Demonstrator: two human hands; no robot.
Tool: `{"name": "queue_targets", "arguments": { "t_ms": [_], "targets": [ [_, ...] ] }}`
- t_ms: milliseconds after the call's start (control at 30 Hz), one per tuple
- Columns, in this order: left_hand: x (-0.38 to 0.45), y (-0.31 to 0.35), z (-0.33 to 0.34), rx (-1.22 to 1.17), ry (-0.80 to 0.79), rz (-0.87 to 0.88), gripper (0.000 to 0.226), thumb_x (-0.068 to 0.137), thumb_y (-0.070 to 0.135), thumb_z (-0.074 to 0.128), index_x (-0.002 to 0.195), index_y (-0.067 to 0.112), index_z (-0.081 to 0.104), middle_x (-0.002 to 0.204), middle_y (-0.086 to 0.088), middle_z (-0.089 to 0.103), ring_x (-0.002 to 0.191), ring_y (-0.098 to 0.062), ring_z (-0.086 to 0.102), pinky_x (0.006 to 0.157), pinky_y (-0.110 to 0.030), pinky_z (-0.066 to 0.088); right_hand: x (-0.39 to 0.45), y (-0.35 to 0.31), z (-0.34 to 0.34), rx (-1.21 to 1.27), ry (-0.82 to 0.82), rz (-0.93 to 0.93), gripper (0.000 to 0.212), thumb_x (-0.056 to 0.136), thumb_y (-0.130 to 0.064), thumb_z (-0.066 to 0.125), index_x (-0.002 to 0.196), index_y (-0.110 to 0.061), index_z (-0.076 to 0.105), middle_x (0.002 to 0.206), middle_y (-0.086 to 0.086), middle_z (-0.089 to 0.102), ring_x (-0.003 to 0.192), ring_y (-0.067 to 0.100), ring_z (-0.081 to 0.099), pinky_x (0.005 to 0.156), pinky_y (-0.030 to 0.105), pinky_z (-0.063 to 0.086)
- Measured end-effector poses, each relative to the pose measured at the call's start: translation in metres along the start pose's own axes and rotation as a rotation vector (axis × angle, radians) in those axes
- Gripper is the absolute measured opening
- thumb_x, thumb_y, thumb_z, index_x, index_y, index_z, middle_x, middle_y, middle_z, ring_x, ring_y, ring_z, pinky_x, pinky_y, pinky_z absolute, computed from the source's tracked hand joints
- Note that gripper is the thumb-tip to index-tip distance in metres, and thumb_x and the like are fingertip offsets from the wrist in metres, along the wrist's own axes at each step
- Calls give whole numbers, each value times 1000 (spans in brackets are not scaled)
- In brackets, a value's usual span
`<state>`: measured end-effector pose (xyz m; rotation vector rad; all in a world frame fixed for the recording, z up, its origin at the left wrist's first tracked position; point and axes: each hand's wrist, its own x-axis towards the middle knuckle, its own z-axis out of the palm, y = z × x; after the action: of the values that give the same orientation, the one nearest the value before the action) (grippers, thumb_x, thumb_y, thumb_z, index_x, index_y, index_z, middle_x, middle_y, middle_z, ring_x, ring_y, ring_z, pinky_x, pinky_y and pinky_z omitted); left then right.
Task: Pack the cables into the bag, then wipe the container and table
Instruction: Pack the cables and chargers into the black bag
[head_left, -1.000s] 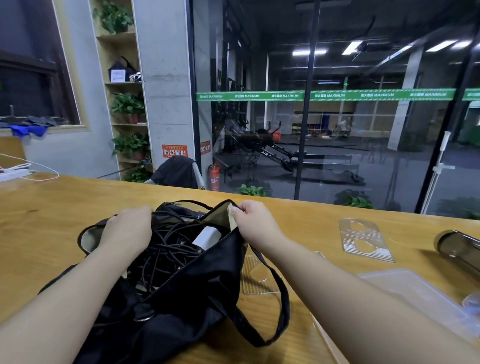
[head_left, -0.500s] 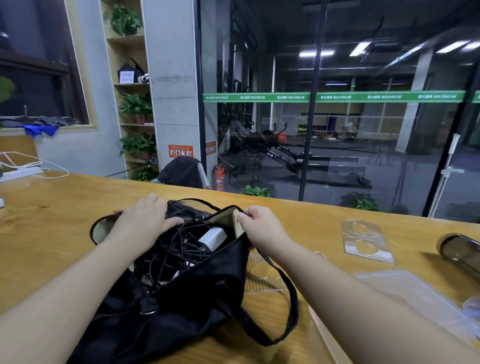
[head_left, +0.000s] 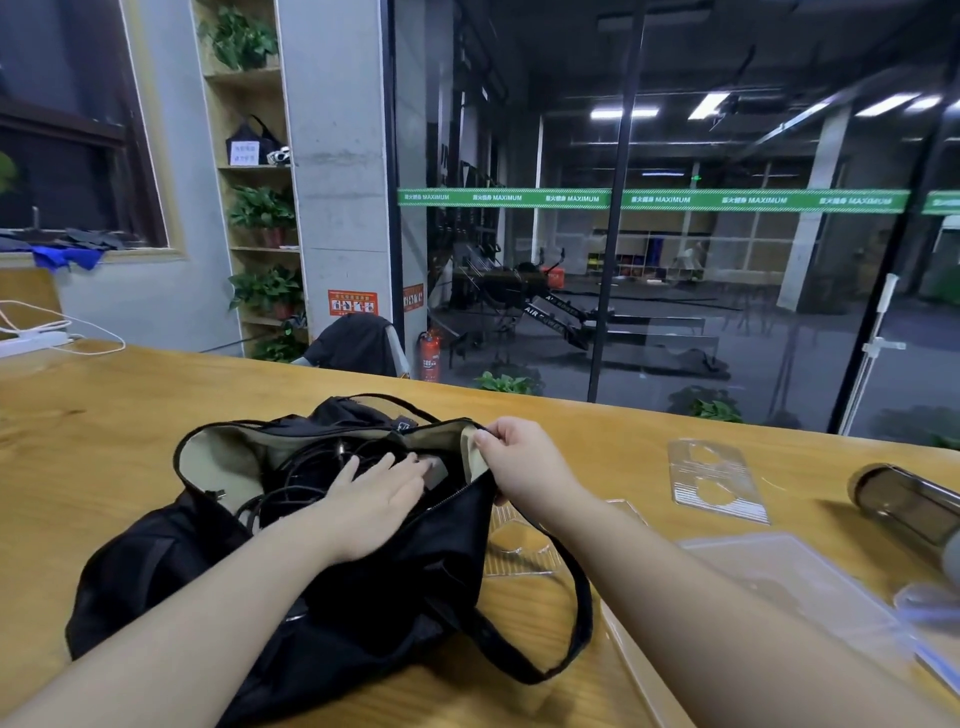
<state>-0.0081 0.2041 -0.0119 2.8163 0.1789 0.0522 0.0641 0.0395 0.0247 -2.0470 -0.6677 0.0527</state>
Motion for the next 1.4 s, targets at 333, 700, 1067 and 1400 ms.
{"name": "queue_targets", "arguments": {
  "t_ms": [333,700,1067,1400],
  "targets": [
    [30,-25,10,335,-28,-75,58,97,51,18,149,32,0,156,5,15,144,-18,9,115,-45,10,-7,-2,-6,4,215,-161,25,100,-21,42,95,-9,62,81,-2,58,77,15,51,65,28,36],
    [2,-28,-33,106,234,88,51,96,35,43,142,16,36,150,2,31,139,-14,25,115,-29,18,-3,-1,-11,-7,101,-75,23,99,-21,43,93,-10,61,86,8,63,84,28,63,76,47,56],
    [-36,-76,-50,644,147,-248,38,100,29,28,133,46,37,145,19,30,133,-10,28,107,-50,20,14,-6,10,284,126,110,18,100,-22,41,96,-11,55,98,12,63,93,30,63,76,47,58],
    [-31,-80,-60,645,211,-271,37,98,24,36,134,34,42,135,9,43,119,-17,42,94,-39,43,22,-1,21,287,165,137,24,100,-19,36,115,-11,53,109,7,63,102,26,61,90,47,52]
  ]
}}
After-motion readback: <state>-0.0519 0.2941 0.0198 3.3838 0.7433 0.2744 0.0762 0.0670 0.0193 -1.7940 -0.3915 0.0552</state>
